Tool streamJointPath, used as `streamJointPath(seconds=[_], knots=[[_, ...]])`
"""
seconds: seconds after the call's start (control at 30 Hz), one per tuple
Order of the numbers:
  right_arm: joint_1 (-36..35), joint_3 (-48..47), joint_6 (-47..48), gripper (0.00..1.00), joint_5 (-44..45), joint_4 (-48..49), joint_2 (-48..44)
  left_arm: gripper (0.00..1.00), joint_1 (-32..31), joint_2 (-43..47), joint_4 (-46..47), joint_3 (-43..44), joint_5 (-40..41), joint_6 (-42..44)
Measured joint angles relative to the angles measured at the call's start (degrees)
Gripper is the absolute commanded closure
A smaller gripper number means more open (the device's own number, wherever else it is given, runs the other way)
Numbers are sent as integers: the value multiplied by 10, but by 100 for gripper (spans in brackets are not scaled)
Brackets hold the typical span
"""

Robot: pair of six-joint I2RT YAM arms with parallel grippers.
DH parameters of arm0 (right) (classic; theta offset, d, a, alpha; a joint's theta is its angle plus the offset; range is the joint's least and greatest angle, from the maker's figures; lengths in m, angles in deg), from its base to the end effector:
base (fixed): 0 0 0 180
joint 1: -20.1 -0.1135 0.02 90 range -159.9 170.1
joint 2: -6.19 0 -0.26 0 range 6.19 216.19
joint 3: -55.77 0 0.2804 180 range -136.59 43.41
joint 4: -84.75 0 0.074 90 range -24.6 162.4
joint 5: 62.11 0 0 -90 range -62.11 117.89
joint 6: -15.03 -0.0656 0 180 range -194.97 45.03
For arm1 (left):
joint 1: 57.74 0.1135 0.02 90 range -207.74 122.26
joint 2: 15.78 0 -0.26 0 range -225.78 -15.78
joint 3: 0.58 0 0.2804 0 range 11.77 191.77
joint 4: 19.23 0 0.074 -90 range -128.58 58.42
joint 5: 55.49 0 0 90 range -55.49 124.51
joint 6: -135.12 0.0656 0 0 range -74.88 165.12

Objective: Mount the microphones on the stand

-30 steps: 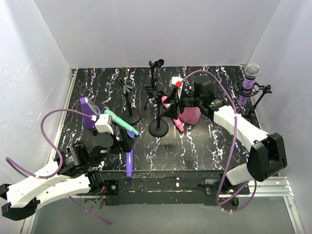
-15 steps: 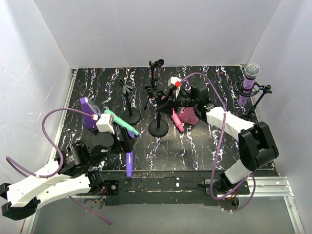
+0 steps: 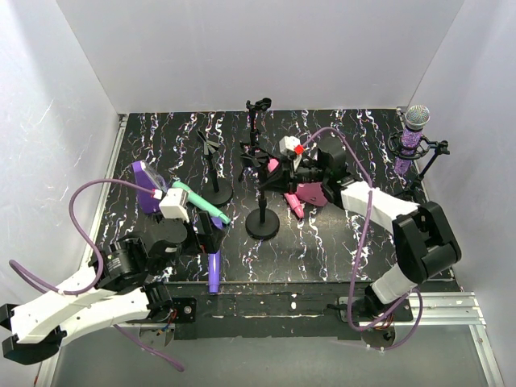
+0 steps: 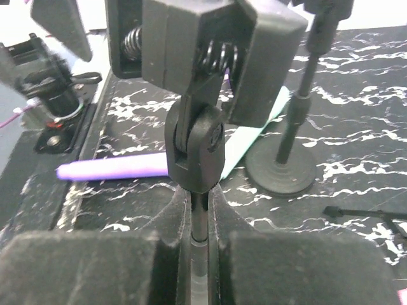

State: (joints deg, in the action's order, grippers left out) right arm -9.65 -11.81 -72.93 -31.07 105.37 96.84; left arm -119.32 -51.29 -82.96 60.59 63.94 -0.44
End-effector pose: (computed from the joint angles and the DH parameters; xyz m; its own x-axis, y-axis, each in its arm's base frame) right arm 0.3095 0.2417 0.2590 -0.0015 -0.0220 -0.9998 -0.9998 0.0221 0.0010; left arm 0.1066 -0.1292 0.3051 -0.6209 -0.1592 -0.7675 0.1979 0.9156 -0.3500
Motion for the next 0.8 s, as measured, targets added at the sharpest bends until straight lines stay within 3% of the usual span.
streamJointPath(seconds=[0.13,0.3,0.4,0.5,0.8], knots=[[1,13,50,99,-43,-83,-47,2,0,9,9,0,-11,11],[-1,6,264,98,-89,-338,-117,2,0,10,34,0,-37,36],[1,-7,385,86,-97,-466,-138,2,0,7,55,0,-68,56],[8,-9,449,73,-109,-539,-153,2,0,3,82,0,-102,80],[34,6,449,43,-66,-636,-177,2,0,-21,128,0,-175,142]])
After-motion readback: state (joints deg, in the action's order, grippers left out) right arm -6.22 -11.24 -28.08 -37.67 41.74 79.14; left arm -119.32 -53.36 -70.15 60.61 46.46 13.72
